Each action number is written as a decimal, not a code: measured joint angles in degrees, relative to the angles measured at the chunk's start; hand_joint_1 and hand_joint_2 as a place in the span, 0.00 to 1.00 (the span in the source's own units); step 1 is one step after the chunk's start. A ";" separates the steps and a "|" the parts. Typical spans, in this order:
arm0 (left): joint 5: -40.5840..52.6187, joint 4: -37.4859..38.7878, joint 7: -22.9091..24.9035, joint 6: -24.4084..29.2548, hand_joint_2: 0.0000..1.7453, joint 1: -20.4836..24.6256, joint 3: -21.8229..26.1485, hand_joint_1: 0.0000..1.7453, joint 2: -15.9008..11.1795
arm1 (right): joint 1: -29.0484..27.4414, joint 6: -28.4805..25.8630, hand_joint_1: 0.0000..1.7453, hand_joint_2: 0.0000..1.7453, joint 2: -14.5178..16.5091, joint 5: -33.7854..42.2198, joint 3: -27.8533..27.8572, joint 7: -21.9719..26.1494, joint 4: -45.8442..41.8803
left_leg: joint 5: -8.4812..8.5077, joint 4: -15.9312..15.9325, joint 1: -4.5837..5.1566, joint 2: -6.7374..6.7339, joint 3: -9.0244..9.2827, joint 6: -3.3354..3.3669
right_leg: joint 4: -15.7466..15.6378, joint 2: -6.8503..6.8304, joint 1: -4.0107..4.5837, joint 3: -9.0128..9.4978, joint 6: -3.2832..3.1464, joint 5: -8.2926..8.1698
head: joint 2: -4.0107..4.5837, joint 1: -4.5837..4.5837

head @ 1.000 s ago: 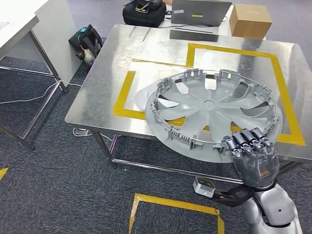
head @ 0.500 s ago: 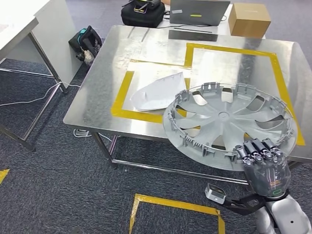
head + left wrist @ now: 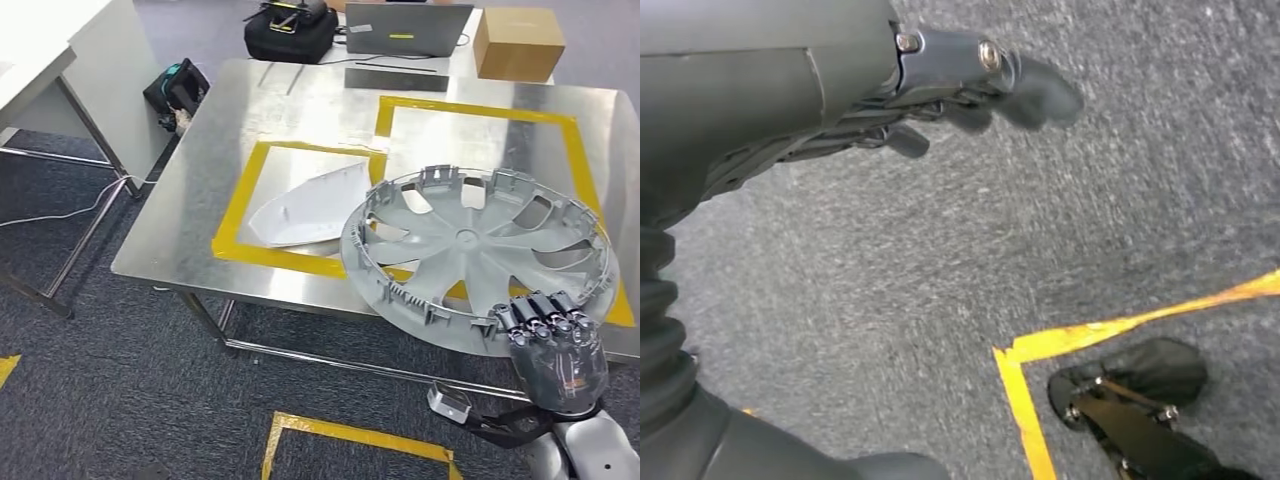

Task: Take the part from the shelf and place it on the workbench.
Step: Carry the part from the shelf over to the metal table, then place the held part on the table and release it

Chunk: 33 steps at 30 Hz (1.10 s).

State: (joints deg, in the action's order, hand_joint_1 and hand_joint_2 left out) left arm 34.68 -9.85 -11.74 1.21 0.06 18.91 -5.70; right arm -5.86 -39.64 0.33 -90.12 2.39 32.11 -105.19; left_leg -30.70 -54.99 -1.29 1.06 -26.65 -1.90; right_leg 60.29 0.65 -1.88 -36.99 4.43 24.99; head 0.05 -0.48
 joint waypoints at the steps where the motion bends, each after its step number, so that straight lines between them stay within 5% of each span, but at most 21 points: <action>1: 0.02 -0.01 0.02 0.02 1.00 0.14 0.01 0.00 -0.07 | 0.05 -0.01 1.00 1.00 0.11 -0.01 0.13 0.03 -0.01 | -0.18 -0.08 0.06 -0.01 -0.05 -0.33 | 0.02 0.03 -0.02 0.33 -0.85 0.60 | -0.01 0.25; 3: 0.07 -0.03 0.05 0.08 1.00 0.70 0.02 0.00 0.00 | 0.03 -0.01 1.00 1.00 0.31 -0.03 0.40 0.06 0.01 | 0.51 -2.54 0.01 -0.33 -1.46 -0.90 | 0.04 0.06 -0.04 0.87 -1.84 1.33 | -0.01 0.71; 6: 0.19 -0.03 0.06 0.11 1.00 1.11 0.03 0.00 0.18 | 0.06 -0.01 1.00 1.00 0.60 -0.02 0.59 0.07 0.19 | -0.50 -12.59 -0.12 -0.97 -8.69 -1.99 | -1.50 0.00 0.17 3.32 -2.78 2.32 | -0.02 0.89; 9: 0.33 -0.01 0.05 0.13 1.00 0.75 0.04 0.00 0.26 | -0.26 -0.01 1.00 1.00 0.86 -0.03 0.73 0.15 0.56 | -2.85 -15.36 0.19 -1.06 -13.81 -1.61 | -3.56 0.21 0.54 6.79 -3.22 3.44 | -0.02 0.92; 11: 0.38 -0.01 0.05 0.23 1.00 0.59 0.09 0.00 0.23 | -0.35 -0.01 1.00 1.00 1.06 -0.04 0.78 0.20 0.68 | 1.53 -10.23 1.14 -1.03 -14.29 0.12 | -4.78 0.36 0.80 9.08 -3.32 4.19 | -0.02 1.01; 13: 0.30 0.01 0.40 0.55 1.00 0.19 0.32 0.00 -0.09 | -0.19 -0.01 1.00 1.00 1.25 -0.04 0.79 0.18 0.84 | 9.81 -2.75 2.77 -0.73 -13.72 2.50 | -5.41 0.63 1.18 10.66 -3.06 5.14 | -0.01 1.09; 14: 0.24 0.01 0.83 0.81 1.00 -0.06 0.55 0.00 -0.28 | -0.12 -0.01 1.00 1.00 1.33 -0.04 0.80 0.11 0.93 | 12.71 -0.39 3.32 -0.62 -13.39 3.28 | -5.59 0.79 1.40 11.11 -2.85 5.71 | -0.02 1.08; 15: 0.18 0.02 1.32 1.07 1.00 -0.23 0.80 0.00 -0.43 | -0.02 -0.01 1.00 1.00 1.39 -0.04 0.80 0.00 1.03 | 13.90 0.83 3.62 -0.48 -13.06 3.50 | -5.70 0.91 1.60 11.47 -2.67 6.41 | -0.02 1.13; 19: 0.18 0.00 2.30 1.75 1.00 0.47 1.37 0.00 -0.03 | 0.95 -0.01 1.00 1.00 1.45 -0.06 0.76 -1.08 1.11 | 12.16 0.70 3.01 -0.29 -11.83 3.41 | -2.90 0.39 1.99 11.48 -2.19 10.31 | -0.03 1.12; 21: 0.20 0.00 2.34 1.79 1.00 0.65 1.49 0.00 0.25 | 1.39 -0.01 1.00 1.00 1.43 -0.03 0.65 -1.51 1.27 | 11.40 0.72 2.76 -0.26 -11.19 3.65 | 4.56 0.08 2.12 7.75 -2.21 14.15 | -0.03 0.91; 23: 0.22 0.01 2.41 1.79 1.00 0.43 1.56 0.00 0.55 | 1.40 -0.01 1.00 1.00 1.40 -0.03 0.60 -1.68 1.59 | 10.69 0.70 2.67 -0.25 -10.41 3.70 | 10.85 0.06 2.21 3.83 -2.26 15.58 | -0.03 0.92; 25: 0.28 0.02 2.39 1.75 1.00 0.17 1.67 0.00 0.67 | 1.26 -0.01 1.00 1.00 1.39 -0.05 0.60 -1.92 1.96 | 10.00 0.62 2.55 -0.16 -9.44 3.55 | 9.36 0.05 2.12 2.87 -1.87 11.51 | -0.03 0.89; 27: 0.42 0.02 2.03 1.55 1.00 0.10 1.80 0.00 0.58 | 1.25 -0.01 1.00 1.00 1.20 -0.05 0.54 -2.99 2.37 | 9.38 0.26 2.55 0.00 -8.83 3.14 | 2.66 -0.02 1.69 3.97 -1.04 5.38 | -0.03 0.87; 28: 0.50 0.02 1.75 1.33 1.00 0.08 1.87 0.00 0.49 | 1.31 -0.01 1.00 1.00 0.94 -0.05 0.43 -3.98 2.66 | 9.16 -0.13 2.62 0.11 -8.85 2.90 | -0.17 -0.02 1.47 4.65 -0.84 3.68 | -0.03 0.85; 31: 0.56 0.02 0.97 0.39 1.00 0.03 2.34 0.00 0.14 | 1.59 0.82 1.00 1.00 -1.37 -0.06 -0.94 -11.36 4.17 | 8.97 -0.88 2.98 0.29 -9.37 3.04 | -2.48 0.22 1.27 5.41 -1.49 3.24 | -0.03 1.04; 33: 0.51 0.02 0.67 -0.06 1.00 0.15 2.77 0.00 0.03 | 2.61 3.16 1.00 1.00 -5.24 -0.07 -4.11 -23.81 5.43 | 9.15 -0.85 3.13 0.29 -9.47 3.83 | -2.43 0.31 1.23 5.32 -1.64 3.16 | -0.03 1.11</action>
State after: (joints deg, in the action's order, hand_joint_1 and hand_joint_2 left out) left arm 35.19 -9.84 -11.07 1.15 0.21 21.68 -5.67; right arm -3.25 -36.48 -4.91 -90.18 -1.72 8.29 -99.76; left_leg -21.55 -55.84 1.84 1.35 -36.12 1.92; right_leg 57.86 0.97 -0.65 -31.66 2.80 28.15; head 0.02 0.63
